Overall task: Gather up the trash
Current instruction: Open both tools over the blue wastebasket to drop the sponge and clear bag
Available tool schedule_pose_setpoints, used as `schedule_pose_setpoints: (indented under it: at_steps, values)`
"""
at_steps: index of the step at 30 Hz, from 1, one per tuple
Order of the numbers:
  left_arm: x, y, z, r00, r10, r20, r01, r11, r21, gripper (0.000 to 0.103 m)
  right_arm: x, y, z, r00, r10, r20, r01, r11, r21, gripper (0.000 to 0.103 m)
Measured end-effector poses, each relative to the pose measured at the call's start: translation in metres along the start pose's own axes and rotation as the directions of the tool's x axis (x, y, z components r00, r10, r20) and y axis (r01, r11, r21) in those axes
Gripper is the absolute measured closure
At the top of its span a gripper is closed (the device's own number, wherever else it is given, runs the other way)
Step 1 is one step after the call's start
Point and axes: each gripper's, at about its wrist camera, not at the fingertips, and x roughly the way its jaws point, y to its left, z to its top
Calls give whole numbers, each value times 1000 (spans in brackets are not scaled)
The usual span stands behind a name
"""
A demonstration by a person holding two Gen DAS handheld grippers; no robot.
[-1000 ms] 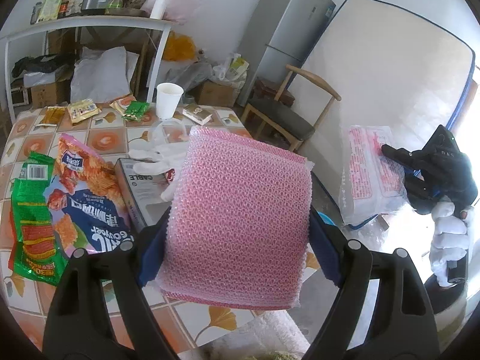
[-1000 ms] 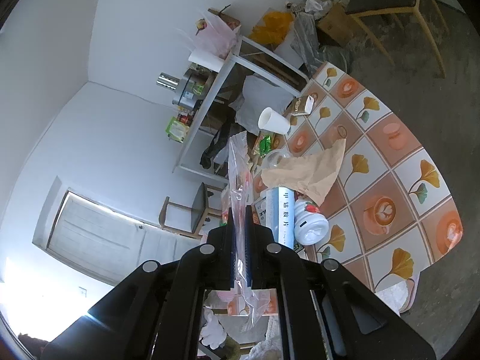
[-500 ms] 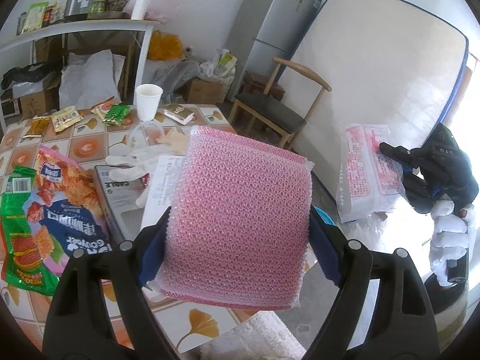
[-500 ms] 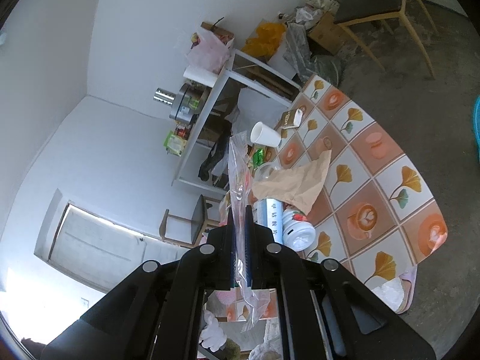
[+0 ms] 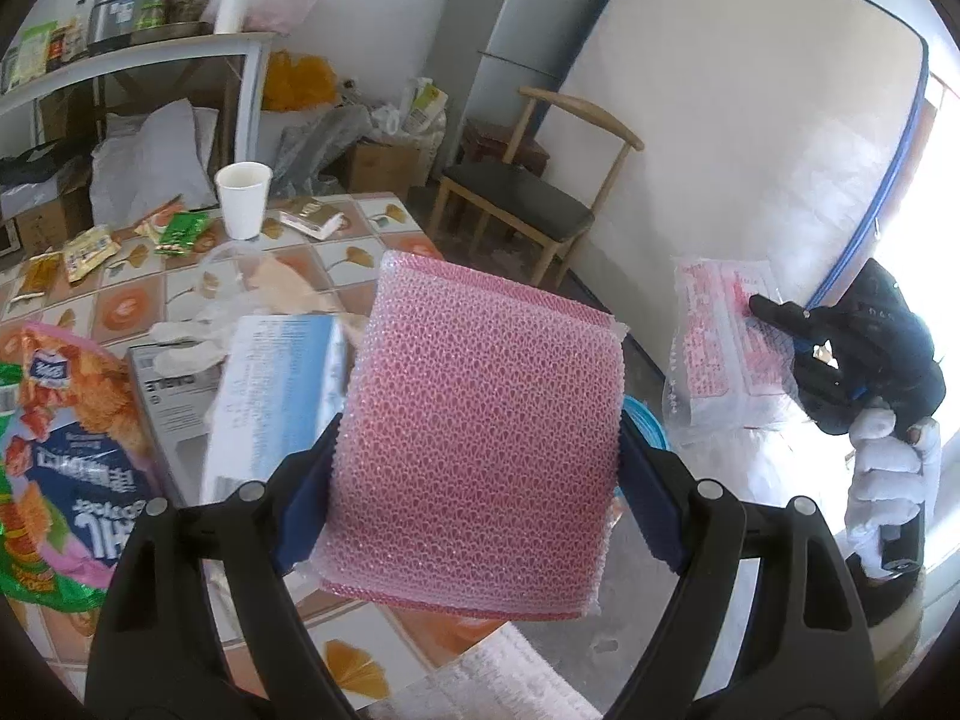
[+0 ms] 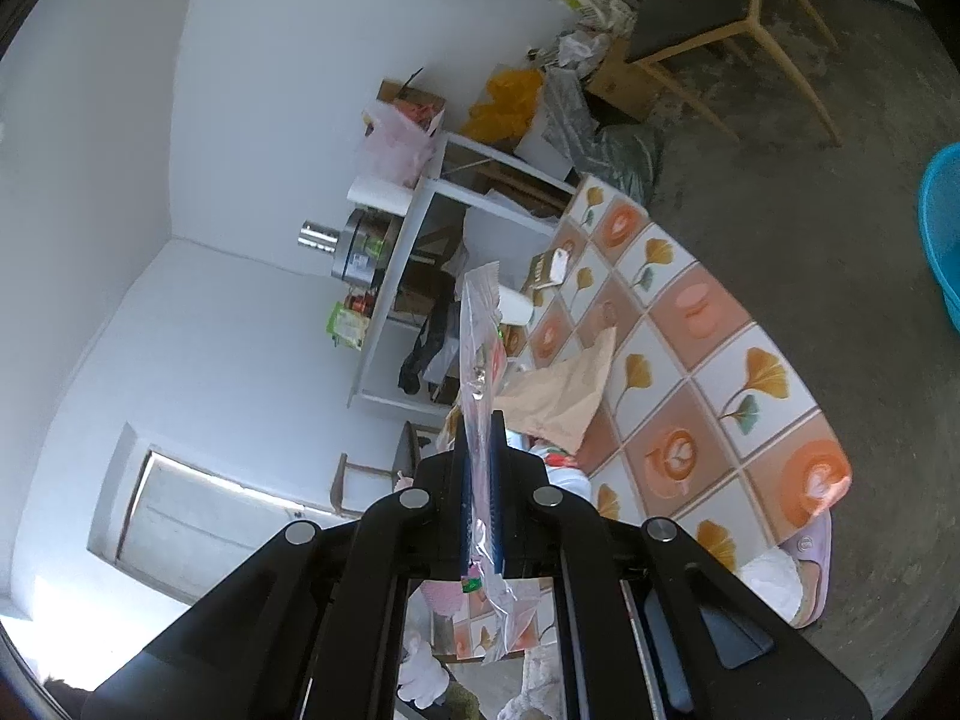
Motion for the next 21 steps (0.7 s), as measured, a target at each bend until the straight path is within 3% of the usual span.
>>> schedule_pose_setpoints:
  at_steps: [6, 11, 17, 21]
  values:
    - [24, -23, 9, 999, -38, -34, 39, 999, 32, 23, -30, -33, 9, 998, 4, 56, -7, 999, 48, 98]
    - [59, -49, 21, 987, -126, -96, 132, 989, 59, 23, -65, -58, 13, 990, -25, 138, 13, 996, 84, 98]
    - [117, -109, 32, 954, -221, -203, 253, 956, 149, 23, -113, -95, 18, 962, -108, 249, 73, 987, 146, 98]
    - [166, -149, 35, 916, -271, -294, 329, 929, 169, 23, -140, -124, 26, 933, -177, 312, 118, 973, 197, 98]
